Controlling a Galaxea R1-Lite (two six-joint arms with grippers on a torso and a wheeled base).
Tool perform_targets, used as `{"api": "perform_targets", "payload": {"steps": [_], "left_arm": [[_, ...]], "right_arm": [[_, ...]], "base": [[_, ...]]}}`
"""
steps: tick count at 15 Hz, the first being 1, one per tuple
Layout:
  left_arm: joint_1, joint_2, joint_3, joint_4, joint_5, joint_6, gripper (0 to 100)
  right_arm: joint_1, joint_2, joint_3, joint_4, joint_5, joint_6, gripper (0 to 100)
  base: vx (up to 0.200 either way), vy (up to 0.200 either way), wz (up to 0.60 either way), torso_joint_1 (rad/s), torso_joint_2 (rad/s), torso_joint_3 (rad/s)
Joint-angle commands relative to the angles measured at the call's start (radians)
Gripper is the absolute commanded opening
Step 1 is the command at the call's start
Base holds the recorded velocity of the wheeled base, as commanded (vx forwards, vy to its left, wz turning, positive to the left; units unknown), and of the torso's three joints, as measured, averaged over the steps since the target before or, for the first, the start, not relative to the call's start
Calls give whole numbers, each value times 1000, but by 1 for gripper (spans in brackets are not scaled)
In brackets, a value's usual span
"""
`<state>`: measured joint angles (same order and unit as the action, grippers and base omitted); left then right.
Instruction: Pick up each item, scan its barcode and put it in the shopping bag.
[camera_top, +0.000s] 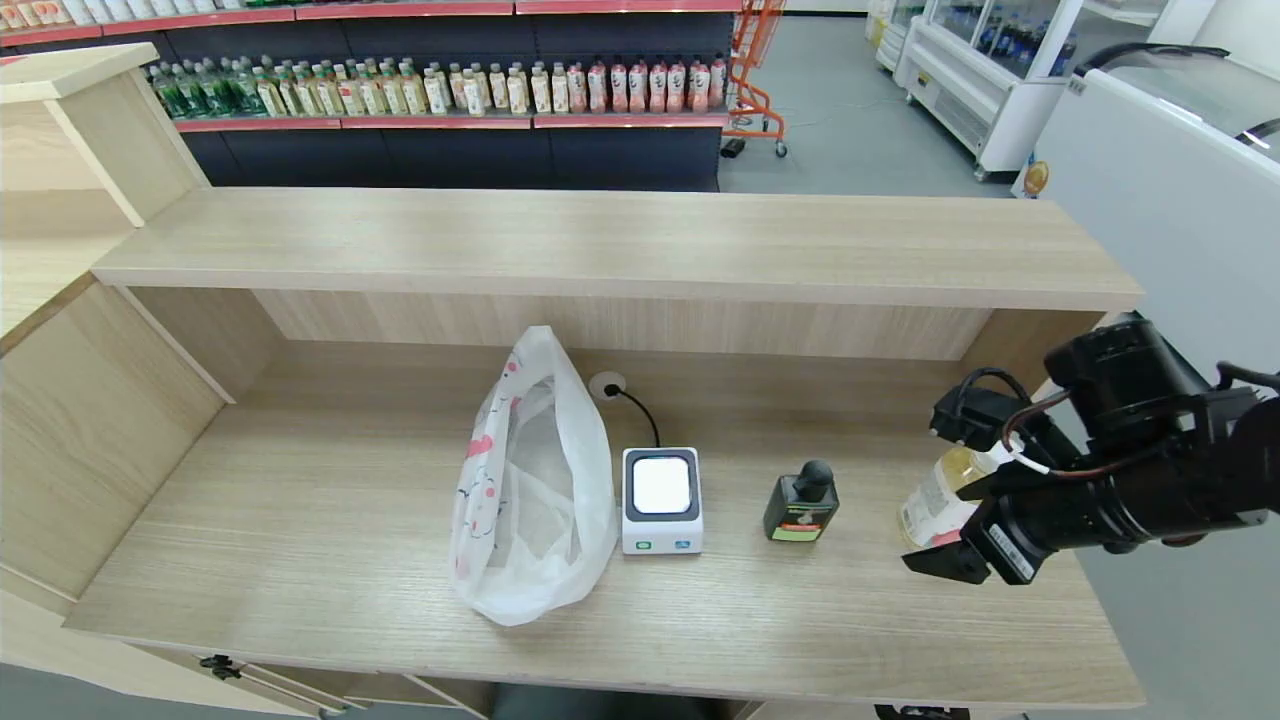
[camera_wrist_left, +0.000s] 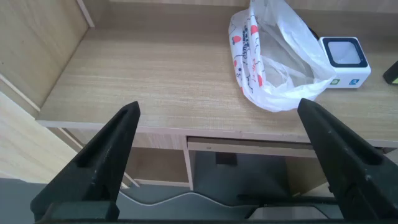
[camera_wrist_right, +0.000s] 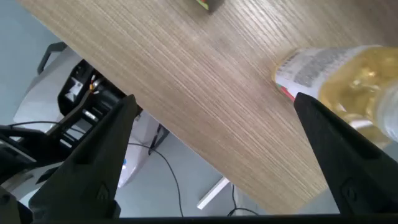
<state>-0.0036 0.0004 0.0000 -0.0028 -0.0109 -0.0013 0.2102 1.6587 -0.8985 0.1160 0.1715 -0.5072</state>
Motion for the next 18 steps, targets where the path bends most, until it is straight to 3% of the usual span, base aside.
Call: {"api": "perform_targets", "payload": {"steps": [1,7,12,18], "left_arm": [[-1,0,0,0,0,0,100],[-1,0,0,0,0,0,100],[-1,0,0,0,0,0,100],[1,0,0,0,0,0,100]], "right_arm": [[21,76,-11,-27,20,-10,100],[24,190,-68,-122,122,-100,100],[12,260,-140,-121,281,-208,100],[-48,306,-166,-121,370,-243,100]], "base": [[0,0,0,0,0,0],[0,0,0,0,0,0],[0,0,0,0,0,0],[0,0,0,0,0,0]]}}
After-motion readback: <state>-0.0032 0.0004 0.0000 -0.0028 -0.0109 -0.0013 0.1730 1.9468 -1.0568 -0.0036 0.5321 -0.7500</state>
